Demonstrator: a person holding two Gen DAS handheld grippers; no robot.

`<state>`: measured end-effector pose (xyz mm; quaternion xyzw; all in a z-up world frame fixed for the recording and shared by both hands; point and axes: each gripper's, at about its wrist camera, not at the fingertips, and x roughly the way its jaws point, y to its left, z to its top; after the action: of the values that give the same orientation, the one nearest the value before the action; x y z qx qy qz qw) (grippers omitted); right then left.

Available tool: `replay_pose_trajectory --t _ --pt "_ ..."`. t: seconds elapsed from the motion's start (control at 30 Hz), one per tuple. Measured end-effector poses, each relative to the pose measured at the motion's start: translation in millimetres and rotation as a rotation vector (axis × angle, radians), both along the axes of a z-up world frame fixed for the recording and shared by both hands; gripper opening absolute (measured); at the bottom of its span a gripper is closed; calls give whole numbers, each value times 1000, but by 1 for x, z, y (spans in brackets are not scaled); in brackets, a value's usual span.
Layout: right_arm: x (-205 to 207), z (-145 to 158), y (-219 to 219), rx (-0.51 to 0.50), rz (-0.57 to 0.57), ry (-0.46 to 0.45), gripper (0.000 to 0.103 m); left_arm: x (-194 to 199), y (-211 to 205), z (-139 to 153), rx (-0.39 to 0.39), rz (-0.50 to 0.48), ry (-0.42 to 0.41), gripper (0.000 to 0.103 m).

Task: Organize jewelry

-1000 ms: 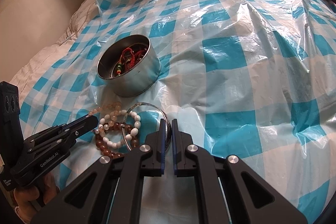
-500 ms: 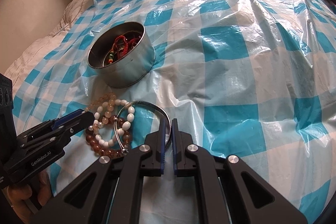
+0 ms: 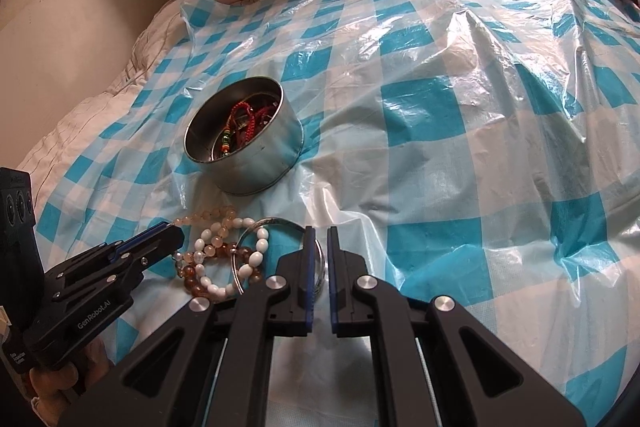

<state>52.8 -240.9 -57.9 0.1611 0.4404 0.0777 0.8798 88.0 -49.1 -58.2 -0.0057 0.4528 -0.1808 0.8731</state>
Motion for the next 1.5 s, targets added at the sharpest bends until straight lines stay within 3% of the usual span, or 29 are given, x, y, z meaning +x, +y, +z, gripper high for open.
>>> replay_pose_trajectory --t 0.07,0.13,0.2,0.23,0.3,0.4,0.47,0.6,0.7,0.83,1.1,1.5 --pt "1 -3 4 -13 10 18 9 0 1 0 -6 1 0 12" --pt "2 -5 8 -33 14 31 37 0 1 0 -6 1 0 12" --pt "2 -5 11 -52 22 26 38 0 2 0 -6 3 -3 12" --pt "3 -7 14 -60 32 35 37 1 1 0 -6 4 -2 12" --pt "4 -10 18 -69 55 47 15 1 2 0 -5 7 -3 12" --pt "2 -6 22 -86 73 24 5 -1 4 4 -28 10 -14 12" --pt "-1 -1 18 -71 61 -4 5 -4 6 10 -66 2 -44 12" --pt "-4 5 -5 78 15 -48 5 -11 5 22 -109 -15 -102 12" --pt "-4 8 -15 134 -10 -67 5 -14 6 27 -125 -14 -122 12" --pt "-3 10 -15 145 -16 -76 5 -14 6 30 -135 -12 -130 12" --pt "-5 12 -16 148 -17 -86 5 -10 6 21 -82 -4 -96 11" --pt "-7 16 -23 203 -16 -122 5 -17 -3 27 -55 -23 -142 11"
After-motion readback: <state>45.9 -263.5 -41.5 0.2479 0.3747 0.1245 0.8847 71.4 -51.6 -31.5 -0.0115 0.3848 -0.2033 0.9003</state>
